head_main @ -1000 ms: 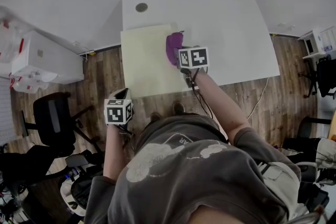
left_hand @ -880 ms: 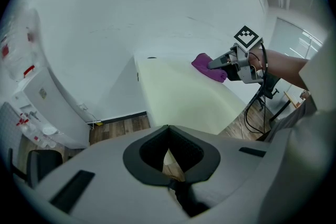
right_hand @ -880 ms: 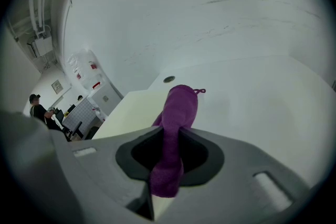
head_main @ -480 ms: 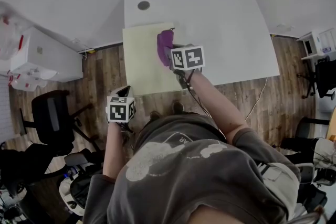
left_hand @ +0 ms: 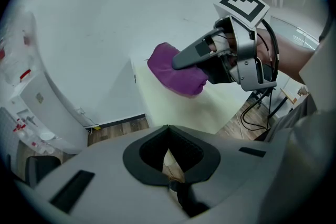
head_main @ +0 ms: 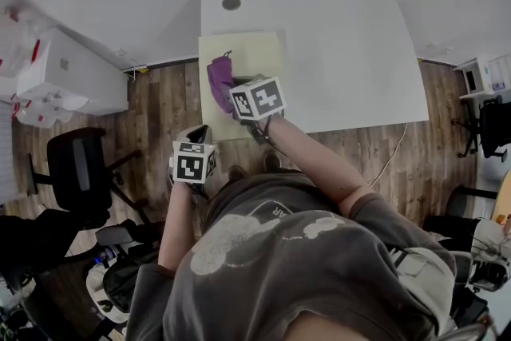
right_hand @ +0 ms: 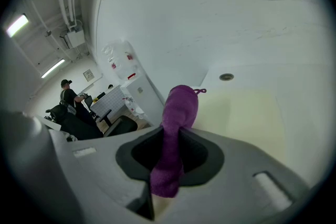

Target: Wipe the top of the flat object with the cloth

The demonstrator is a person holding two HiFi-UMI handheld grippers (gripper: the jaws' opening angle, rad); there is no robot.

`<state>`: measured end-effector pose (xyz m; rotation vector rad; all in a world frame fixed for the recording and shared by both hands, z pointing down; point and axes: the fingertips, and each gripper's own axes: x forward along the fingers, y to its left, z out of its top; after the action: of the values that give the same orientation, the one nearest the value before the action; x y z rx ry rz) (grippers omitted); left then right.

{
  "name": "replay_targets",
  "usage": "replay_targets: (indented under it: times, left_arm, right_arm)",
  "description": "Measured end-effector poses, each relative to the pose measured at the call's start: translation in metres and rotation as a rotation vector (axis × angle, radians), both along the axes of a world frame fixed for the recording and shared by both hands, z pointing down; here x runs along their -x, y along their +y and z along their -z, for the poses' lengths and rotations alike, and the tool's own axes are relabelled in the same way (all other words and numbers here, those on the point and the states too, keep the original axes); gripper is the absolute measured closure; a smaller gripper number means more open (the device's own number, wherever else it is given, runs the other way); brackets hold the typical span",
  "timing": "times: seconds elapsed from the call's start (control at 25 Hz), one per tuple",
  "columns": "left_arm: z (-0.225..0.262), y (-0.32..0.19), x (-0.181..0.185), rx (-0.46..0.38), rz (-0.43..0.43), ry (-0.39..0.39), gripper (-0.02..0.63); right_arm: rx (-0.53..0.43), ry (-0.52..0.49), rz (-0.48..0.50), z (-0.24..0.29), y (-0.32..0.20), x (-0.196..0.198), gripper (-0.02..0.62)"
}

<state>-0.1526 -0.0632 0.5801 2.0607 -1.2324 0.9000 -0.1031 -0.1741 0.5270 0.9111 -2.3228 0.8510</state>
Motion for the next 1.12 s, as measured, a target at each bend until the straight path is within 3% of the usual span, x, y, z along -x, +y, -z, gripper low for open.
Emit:
replay_targets:
  times: [0.4, 0.72, 1.12]
  left_arm:
    - [0.002, 0.004, -0.001, 0.025, -0.013, 0.029, 0.606]
    - [-0.002, -0.001, 0.004, 0.005, -0.014, 0.017, 0.606]
    - [-0.001, 0.001, 0.003, 0.012, -0.006, 0.004, 0.606]
  right_arm:
    - [0.048, 0.023, 0.083, -0.021, 0.017, 0.044, 0.523]
    - [0.045, 0.077, 0.069, -0.031, 0.013, 0.031, 0.523]
    - [0.043, 0.096, 0.019, -0.035, 0.013, -0.018, 0.523]
